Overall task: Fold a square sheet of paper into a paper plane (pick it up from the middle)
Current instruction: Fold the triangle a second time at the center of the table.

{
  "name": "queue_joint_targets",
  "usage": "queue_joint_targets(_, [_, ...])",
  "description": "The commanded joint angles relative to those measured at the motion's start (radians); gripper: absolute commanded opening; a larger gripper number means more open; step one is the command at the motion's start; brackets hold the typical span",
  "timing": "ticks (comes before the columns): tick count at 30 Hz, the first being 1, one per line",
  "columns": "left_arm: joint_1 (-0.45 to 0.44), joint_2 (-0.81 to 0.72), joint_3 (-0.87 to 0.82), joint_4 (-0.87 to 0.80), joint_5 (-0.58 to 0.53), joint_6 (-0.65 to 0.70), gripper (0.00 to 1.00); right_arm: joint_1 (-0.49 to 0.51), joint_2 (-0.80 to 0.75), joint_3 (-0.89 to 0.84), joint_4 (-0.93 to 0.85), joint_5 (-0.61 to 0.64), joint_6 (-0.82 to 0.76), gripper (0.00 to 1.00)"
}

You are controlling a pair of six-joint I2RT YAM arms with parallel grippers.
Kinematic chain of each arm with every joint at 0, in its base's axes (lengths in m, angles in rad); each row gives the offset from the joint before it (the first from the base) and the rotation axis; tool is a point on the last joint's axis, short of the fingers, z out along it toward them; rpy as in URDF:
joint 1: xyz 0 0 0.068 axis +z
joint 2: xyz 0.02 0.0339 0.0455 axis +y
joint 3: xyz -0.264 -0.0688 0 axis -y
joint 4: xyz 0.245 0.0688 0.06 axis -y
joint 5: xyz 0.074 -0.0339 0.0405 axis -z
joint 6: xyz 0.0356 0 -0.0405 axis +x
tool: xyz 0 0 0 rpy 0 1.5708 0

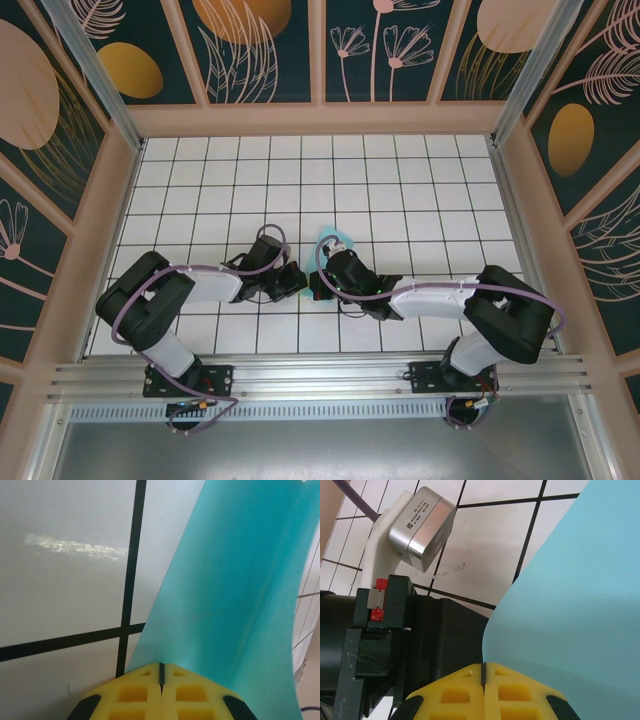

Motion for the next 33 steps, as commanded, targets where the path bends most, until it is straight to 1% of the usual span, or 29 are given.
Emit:
queue_joint_targets(1, [-0.002, 0.033, 0.011, -0.101, -0.059, 0.041, 0.0, -0.006, 0.0, 0.008, -0.029, 0.012, -0.01, 0.0])
queue_joint_targets(7, [-0.002, 0.037, 0.016, -0.11, -0.067, 0.046, 0.0, -0.028, -0.027, -0.003, -0.054, -0.009, -0.035, 0.0])
queue_joint_targets(11, [-0.002, 0.04, 0.017, -0.112, -0.066, 0.051, 0.0, -0.056, -0.043, -0.013, -0.08, -0.025, -0.087, 0.0])
queue_joint_targets(12, [-0.002, 0.042, 0.019, -0.114, -0.066, 0.052, 0.0, -0.064, -0.043, -0.013, -0.092, -0.061, -0.105, 0.0])
queue_joint_targets(14, [-0.003, 0.045, 0.02, -0.112, -0.066, 0.054, 0.0, -0.079, -0.041, -0.008, -0.13, -0.046, -0.128, 0.0])
queue_joint_targets(22, [-0.003, 0.049, 0.029, -0.121, -0.063, 0.067, 0.0, -0.115, -0.03, 0.009, -0.192, -0.034, -0.219, 0.0])
queue_joint_targets(25, [-0.003, 0.049, 0.032, -0.123, -0.065, 0.073, 0.0, -0.12, -0.008, 0.022, -0.209, 0.01, -0.248, 0.0])
queue_joint_targets(27, [-0.002, 0.054, 0.035, -0.129, -0.062, 0.079, 0.0, -0.124, 0.003, 0.035, -0.227, 0.017, -0.267, 0.0])
queue_joint_targets(33, [-0.003, 0.059, 0.04, -0.13, -0.062, 0.08, 0.0, -0.141, 0.032, 0.051, -0.219, 0.021, -0.314, 0.0])
